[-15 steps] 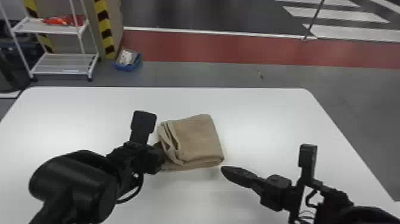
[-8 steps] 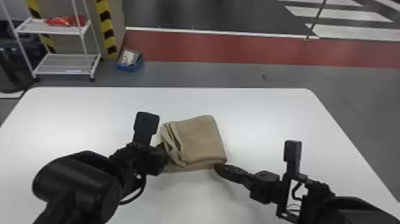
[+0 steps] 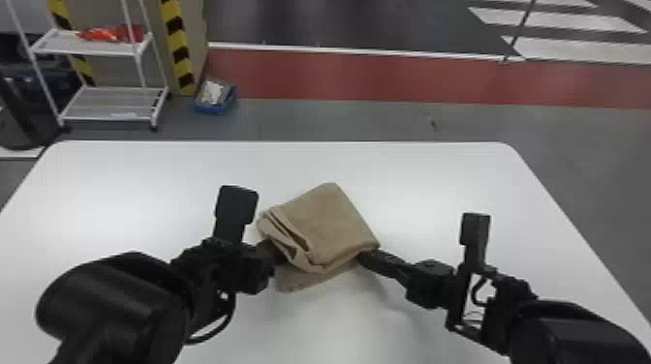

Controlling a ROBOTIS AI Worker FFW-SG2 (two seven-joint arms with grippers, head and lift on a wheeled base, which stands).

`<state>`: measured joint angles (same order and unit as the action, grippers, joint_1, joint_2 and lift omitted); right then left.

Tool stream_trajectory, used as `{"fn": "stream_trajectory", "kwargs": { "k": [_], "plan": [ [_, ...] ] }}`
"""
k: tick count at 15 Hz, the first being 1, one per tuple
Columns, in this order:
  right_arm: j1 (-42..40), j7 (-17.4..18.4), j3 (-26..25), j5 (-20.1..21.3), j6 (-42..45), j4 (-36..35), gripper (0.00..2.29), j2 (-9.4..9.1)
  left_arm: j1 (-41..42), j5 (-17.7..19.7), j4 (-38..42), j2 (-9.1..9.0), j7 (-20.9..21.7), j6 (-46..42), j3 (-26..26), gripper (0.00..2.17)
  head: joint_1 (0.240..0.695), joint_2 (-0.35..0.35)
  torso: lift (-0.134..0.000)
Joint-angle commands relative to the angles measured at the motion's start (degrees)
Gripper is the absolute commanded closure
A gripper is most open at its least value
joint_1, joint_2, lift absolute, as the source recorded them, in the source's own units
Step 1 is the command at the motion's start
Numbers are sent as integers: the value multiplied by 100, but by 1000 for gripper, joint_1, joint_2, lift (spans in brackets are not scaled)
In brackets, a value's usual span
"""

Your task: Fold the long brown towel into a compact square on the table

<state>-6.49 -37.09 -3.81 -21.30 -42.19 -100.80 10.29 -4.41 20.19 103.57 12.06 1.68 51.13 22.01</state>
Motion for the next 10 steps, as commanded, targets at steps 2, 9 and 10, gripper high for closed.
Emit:
{"fn": "stream_trajectory", "kwargs": {
  "k": [2,9,10],
  "plan": [
    [403,0,-24,65,-13,439,2192,0,186,108,550,130,17,490,-136,2000,695,-114,-128],
    [1457,114,196,320,4,1529,2192,-9,827,301,1833,385,131,982,-716,2000,695,-105,-128],
    [1598,114,249,346,22,1678,2192,-9,889,310,1930,411,140,982,-742,2000,695,-97,-128]
  ]
}}
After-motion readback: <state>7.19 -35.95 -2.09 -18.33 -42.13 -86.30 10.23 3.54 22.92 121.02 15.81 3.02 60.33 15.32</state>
